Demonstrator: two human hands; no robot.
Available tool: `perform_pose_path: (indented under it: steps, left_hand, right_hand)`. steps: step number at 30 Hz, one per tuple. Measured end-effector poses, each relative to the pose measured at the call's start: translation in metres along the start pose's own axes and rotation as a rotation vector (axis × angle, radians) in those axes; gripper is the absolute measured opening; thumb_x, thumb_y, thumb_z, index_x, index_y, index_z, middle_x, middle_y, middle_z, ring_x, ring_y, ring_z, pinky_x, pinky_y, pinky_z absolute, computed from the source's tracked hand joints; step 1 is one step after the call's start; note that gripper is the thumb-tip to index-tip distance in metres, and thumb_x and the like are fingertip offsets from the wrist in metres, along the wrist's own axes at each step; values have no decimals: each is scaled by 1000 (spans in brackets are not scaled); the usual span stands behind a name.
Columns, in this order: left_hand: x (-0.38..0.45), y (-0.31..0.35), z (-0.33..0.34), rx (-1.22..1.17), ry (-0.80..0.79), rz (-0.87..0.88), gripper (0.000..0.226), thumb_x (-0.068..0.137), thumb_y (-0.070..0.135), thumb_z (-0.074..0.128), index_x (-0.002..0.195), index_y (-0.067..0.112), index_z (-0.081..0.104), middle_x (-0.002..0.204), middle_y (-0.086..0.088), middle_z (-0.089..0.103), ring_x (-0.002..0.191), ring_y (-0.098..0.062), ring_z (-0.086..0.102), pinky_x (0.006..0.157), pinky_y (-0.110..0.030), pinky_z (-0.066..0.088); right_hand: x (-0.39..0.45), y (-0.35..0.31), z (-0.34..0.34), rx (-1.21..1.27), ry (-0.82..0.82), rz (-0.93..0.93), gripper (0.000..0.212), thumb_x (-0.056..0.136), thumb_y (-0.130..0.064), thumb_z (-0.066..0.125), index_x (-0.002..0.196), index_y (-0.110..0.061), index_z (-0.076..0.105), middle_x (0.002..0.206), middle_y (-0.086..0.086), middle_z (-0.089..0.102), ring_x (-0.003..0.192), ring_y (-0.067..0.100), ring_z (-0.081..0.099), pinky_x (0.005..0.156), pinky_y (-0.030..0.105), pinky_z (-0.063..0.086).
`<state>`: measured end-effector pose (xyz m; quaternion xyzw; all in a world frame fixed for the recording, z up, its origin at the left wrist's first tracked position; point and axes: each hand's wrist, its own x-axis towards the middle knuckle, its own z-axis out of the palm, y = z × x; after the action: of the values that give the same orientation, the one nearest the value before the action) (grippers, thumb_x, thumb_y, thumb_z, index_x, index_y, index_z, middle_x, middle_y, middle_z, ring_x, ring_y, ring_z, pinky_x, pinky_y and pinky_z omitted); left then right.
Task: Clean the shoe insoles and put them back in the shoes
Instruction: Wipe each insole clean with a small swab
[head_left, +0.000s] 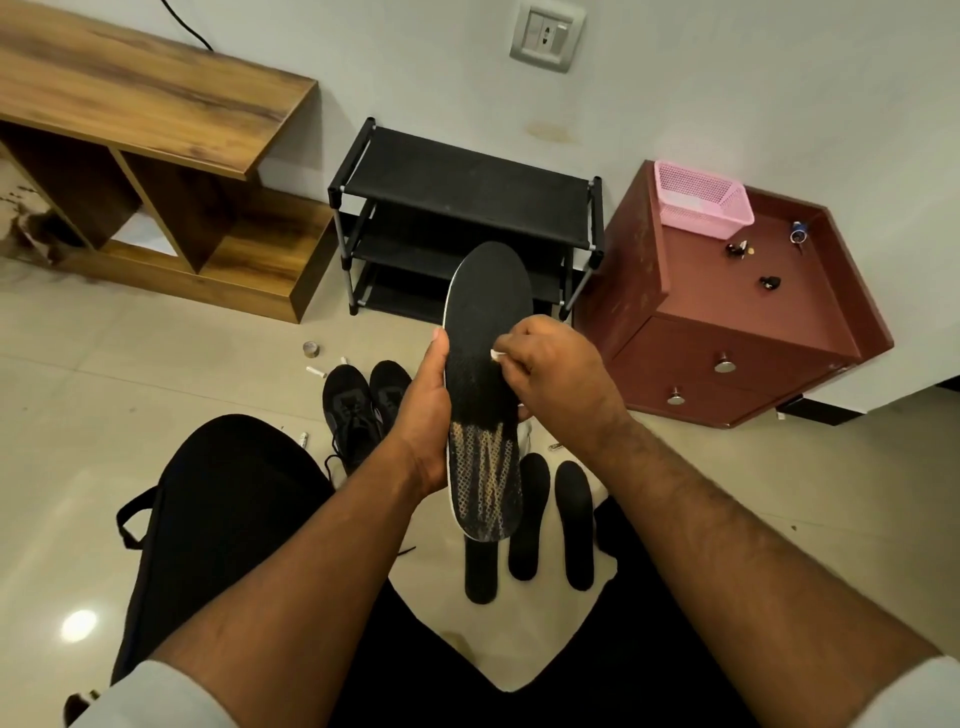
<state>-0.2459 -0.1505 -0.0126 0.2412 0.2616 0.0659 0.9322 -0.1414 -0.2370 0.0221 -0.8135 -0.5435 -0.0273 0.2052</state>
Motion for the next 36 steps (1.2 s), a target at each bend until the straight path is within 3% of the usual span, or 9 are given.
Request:
perform_pose_path:
  steps: [3,5,8,10,14,19,25,31,36]
  left_hand:
    - [-1,2,-1,-24,54,22,69,96,67,31,113,15,73,117,-16,70,102,-28,70,85,-41,54]
    - [0,6,-5,-30,71,42,74,95,68,31,96,13,80,114,-17,71,103,-28,70,88,-42,53]
    - [1,10,-6,-53,27,45,83,92,73,28,98,7,79,114,-17,70,105,-29,67,92,-41,55]
    - [3,8,-5,-82,-16,49,86,92,73,25,99,6,78,106,-17,69,100,-28,66,91,-41,54]
    - [1,4,-4,-145,-97,51,92,88,79,29,123,1,64,104,-18,62,96,-27,62,96,-43,50]
    - [-2,6,-4,-124,-93,58,89,86,77,35,117,0,67,96,-17,64,81,-24,66,75,-35,60]
    - [-3,7,-3,-136,-112,47,83,84,75,45,119,2,62,90,-14,59,80,-23,62,75,-35,56]
    - [-2,5,-3,-88,-45,80,74,88,69,43,109,4,70,97,-12,68,89,-23,67,78,-34,60]
    - [-1,9,-7,-157,-19,27,80,86,75,40,101,4,74,87,-13,64,75,-21,62,68,-30,57]
  right_hand:
    - [-7,-12,1,11,-2,-43,12,88,-10,61,90,-7,72,87,7,63,80,19,58,70,32,52]
    - [-21,-26,5,70,-52,-65,13,88,-12,61,94,-8,72,88,6,64,81,15,57,71,27,49]
    - [-38,-35,9,219,-75,-42,14,88,-14,64,98,-9,73,89,2,64,81,10,57,72,21,48]
    - [-38,-27,9,294,14,60,13,87,-14,66,96,-10,74,87,0,64,79,8,58,71,23,51]
    - [-34,-22,9,313,113,223,13,85,-12,68,96,-10,75,89,1,67,80,8,60,72,31,55]
    - [-42,-59,14,434,70,194,13,86,-16,67,96,-13,75,89,-3,66,82,3,59,77,15,50]
    - [-37,-38,14,449,64,335,10,82,-15,70,91,-15,76,91,-4,68,86,4,61,82,27,53]
    - [-28,-55,10,473,65,226,10,81,-11,70,89,-15,75,91,-5,68,87,4,60,82,13,48]
    - [-39,-50,10,351,-66,46,11,79,-6,71,90,-8,75,92,3,69,84,10,63,82,6,41]
